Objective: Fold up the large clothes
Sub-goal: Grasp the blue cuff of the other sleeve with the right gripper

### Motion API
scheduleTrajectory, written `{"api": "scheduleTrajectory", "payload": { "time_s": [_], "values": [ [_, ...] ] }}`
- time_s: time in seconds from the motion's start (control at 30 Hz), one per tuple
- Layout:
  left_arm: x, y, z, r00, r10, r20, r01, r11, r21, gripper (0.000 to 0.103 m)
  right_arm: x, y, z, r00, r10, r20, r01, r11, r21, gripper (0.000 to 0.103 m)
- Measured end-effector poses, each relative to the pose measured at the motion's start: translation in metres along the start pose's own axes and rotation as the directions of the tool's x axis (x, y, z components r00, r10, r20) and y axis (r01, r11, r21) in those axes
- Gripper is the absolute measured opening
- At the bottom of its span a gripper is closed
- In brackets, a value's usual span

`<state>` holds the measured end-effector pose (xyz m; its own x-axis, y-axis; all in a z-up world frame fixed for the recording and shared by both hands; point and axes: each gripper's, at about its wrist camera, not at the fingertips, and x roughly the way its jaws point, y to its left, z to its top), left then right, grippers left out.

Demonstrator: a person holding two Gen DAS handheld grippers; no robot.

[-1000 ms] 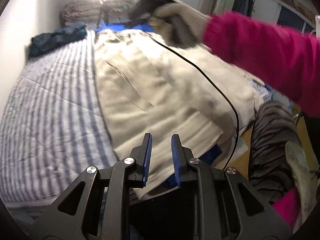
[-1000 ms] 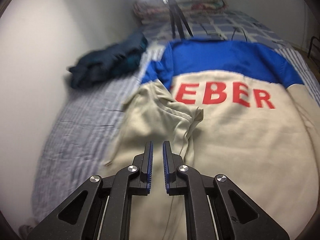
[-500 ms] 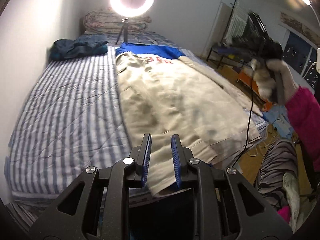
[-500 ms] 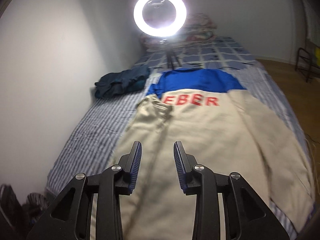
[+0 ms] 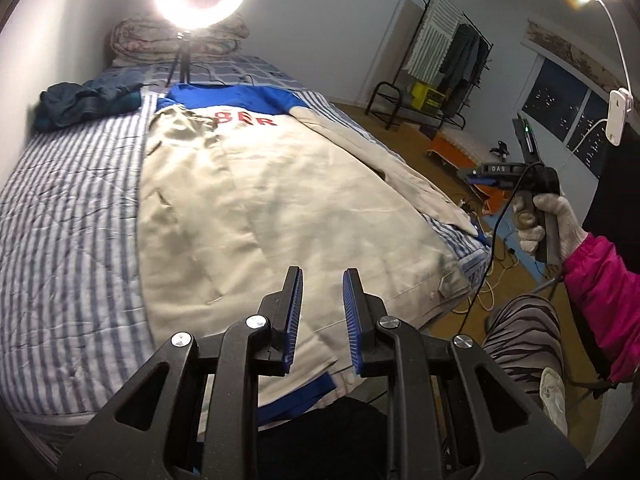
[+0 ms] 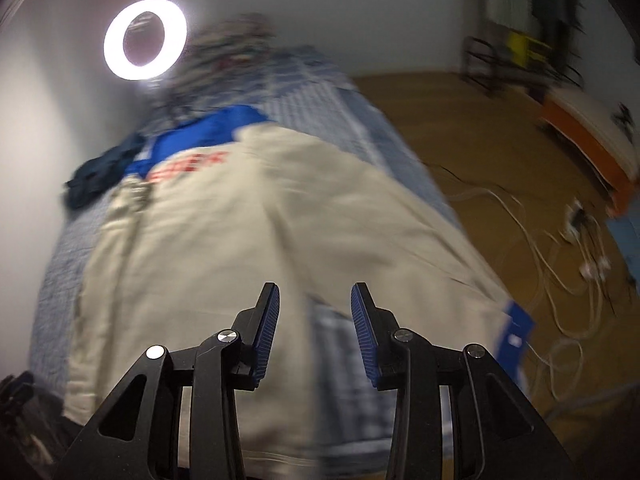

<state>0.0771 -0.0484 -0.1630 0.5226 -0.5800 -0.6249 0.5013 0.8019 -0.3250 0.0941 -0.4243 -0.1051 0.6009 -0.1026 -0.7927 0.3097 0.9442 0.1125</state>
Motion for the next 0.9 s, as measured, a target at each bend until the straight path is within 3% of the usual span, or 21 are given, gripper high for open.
{"api": "scheduleTrajectory", "payload": {
  "time_s": [0.13, 0.27, 0.57, 0.67, 0.9],
  "values": [
    [0.012, -0.011, 0.004, 1.000, -0.007, -0.018, 0.008, 1.000, 0.025, 0.020, 0.002, -0.058, -0.009, 1.000, -0.007, -0.019, 0.010, 0.989, 0.151, 0.037],
    [0.026, -0.021, 0.009, 0.999, -0.034, -0.041, 0.036, 0.999, 0.038, 0.020, 0.008, -0.103, -0.018, 0.999, -0.022, -0.043, 0.032, 0.965, 0.259, 0.045],
    [0.044, -0.040, 0.007, 0.995, -0.053, -0.083, 0.060, 0.995, 0.084, 0.022, 0.029, -0.193, -0.036, 0.997, -0.029, -0.069, 0.060, 0.858, 0.510, 0.049],
    [0.046, -0.040, 0.006, 0.995, -0.049, -0.092, 0.057, 0.995, 0.082, 0.036, 0.044, -0.213, -0.040, 0.994, -0.051, -0.096, 0.096, 0.836, 0.540, 0.051],
    [0.057, -0.043, 0.009, 0.993, -0.039, -0.109, 0.048, 0.995, 0.086, 0.036, 0.070, -0.243, -0.069, 0.992, 0.101, -0.073, -0.023, 0.724, 0.690, 0.054]
  ]
}}
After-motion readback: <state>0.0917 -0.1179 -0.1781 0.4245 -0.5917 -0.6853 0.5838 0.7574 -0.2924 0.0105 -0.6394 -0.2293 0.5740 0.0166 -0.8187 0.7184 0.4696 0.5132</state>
